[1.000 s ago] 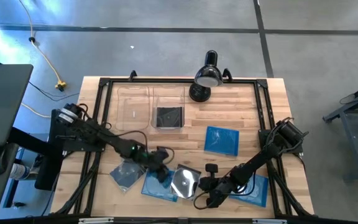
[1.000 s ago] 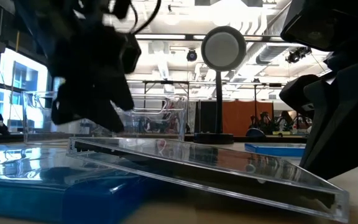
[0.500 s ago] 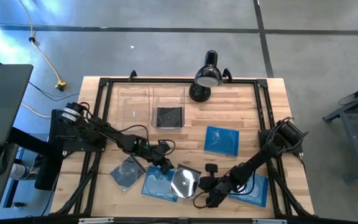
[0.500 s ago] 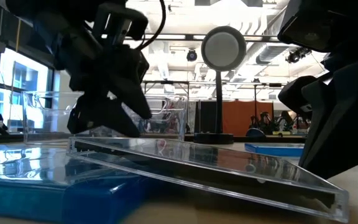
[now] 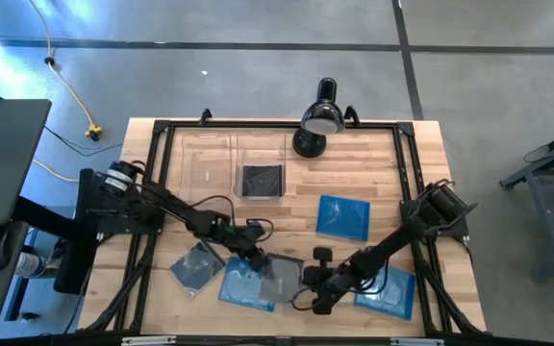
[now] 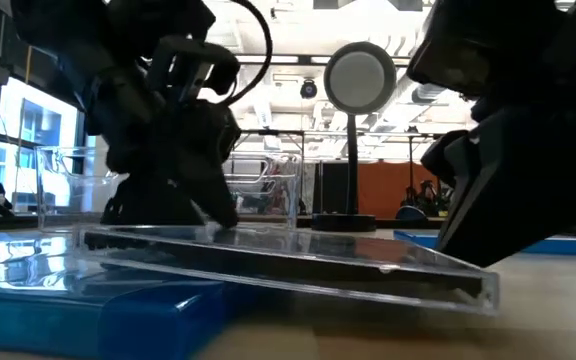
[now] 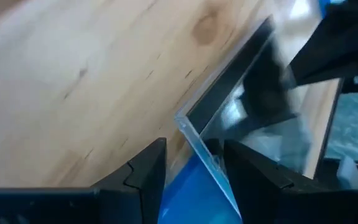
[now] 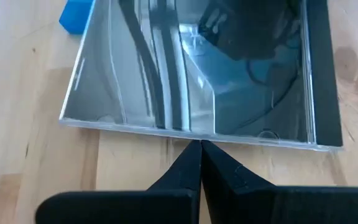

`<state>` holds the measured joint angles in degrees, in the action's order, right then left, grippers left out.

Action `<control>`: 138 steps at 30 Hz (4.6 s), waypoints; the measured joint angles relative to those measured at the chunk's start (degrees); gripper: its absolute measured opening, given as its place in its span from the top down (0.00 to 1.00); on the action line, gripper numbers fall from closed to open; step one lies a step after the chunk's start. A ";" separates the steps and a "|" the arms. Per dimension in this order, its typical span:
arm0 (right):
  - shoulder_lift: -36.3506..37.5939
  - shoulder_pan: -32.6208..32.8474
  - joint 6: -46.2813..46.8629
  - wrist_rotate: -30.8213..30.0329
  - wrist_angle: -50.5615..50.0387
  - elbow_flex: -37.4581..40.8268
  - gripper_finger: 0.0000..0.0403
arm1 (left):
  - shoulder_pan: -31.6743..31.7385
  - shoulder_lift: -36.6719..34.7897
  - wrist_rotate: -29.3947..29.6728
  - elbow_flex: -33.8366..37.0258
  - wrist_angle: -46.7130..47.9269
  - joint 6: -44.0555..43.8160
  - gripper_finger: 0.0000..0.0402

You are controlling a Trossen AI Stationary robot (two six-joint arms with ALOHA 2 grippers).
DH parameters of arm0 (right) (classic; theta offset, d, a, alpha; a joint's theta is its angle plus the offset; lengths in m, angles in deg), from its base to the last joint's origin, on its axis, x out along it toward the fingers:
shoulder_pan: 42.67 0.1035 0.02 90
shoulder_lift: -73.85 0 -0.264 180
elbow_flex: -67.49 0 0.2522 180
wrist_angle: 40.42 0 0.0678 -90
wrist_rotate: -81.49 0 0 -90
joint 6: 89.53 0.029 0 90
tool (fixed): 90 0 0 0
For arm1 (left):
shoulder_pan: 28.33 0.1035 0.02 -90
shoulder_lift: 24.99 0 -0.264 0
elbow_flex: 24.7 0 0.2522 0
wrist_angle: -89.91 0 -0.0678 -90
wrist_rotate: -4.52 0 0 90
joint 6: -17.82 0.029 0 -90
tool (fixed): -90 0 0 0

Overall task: Pick & place jewel cases by type
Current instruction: Put the right black CD case into the right transparent bin

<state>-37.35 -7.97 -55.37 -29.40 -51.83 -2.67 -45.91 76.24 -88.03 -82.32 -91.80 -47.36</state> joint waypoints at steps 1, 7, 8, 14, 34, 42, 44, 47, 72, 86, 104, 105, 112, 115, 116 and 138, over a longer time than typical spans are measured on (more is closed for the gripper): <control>0.00 -0.07 0.05 0.08 -0.01 0.00 1.00 | 0.00 0.42 -0.16 0.00 -1.21 -0.04 0.60; 0.00 -0.13 -0.12 0.24 0.35 0.00 1.00 | 0.00 0.73 -1.90 -0.02 -4.53 -0.67 0.60; 0.00 -0.15 -0.12 0.33 0.35 0.00 1.00 | 0.00 0.75 -1.93 0.00 -4.36 -0.71 0.60; 0.00 -0.90 -0.17 0.73 0.68 0.00 1.00 | 0.00 0.75 -1.94 0.00 -6.61 -0.63 0.60; -0.02 -1.48 -2.42 -0.45 2.23 0.00 1.00 | 0.00 0.75 -2.67 0.00 -16.16 1.71 0.61; -0.02 -1.46 -3.16 -1.34 2.23 0.00 1.00 | 0.00 0.73 -3.30 0.02 -18.61 0.38 0.68; -0.02 -1.46 -3.16 -1.65 2.25 0.00 1.00 | 0.00 0.73 -3.28 0.02 -18.69 0.38 0.73; -0.02 -1.46 -3.20 -1.86 2.31 0.00 1.00 | 0.00 0.73 -3.63 0.02 -18.68 0.20 0.81; 2.09 5.07 3.15 -8.79 -6.28 -0.07 1.00 | 3.22 -2.31 -8.67 0.02 -24.55 4.65 0.89; 6.67 8.07 6.09 -16.19 -10.84 -0.07 1.00 | 13.98 -26.12 -6.03 0.02 -9.22 16.40 0.89; 6.67 6.06 4.98 -13.67 -11.16 -0.07 1.00 | 51.64 -30.58 -16.85 0.05 6.19 18.95 0.89; 6.67 6.06 4.64 -13.68 -11.26 -0.07 1.00 | 52.30 -30.01 -16.84 -0.07 6.02 18.45 0.89; 6.67 6.06 4.80 -13.19 -11.78 -0.07 1.00 | 52.40 -24.79 -15.49 0.00 5.89 13.48 0.89; 6.67 6.06 5.92 -12.84 -12.31 -0.07 1.00 | 51.42 -22.82 -14.81 0.04 6.29 12.34 0.89; 6.64 6.06 6.24 -12.82 -12.67 -0.07 1.00 | 51.06 -22.53 -14.77 0.04 6.17 12.32 0.89; 6.62 6.06 7.05 -11.62 -13.45 -0.07 1.00 | 48.20 -18.69 -15.02 0.02 12.84 9.32 0.89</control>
<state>-30.73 -1.91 -48.32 -41.02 -65.28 -2.74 2.28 57.55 -103.05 -82.30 -78.96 -38.04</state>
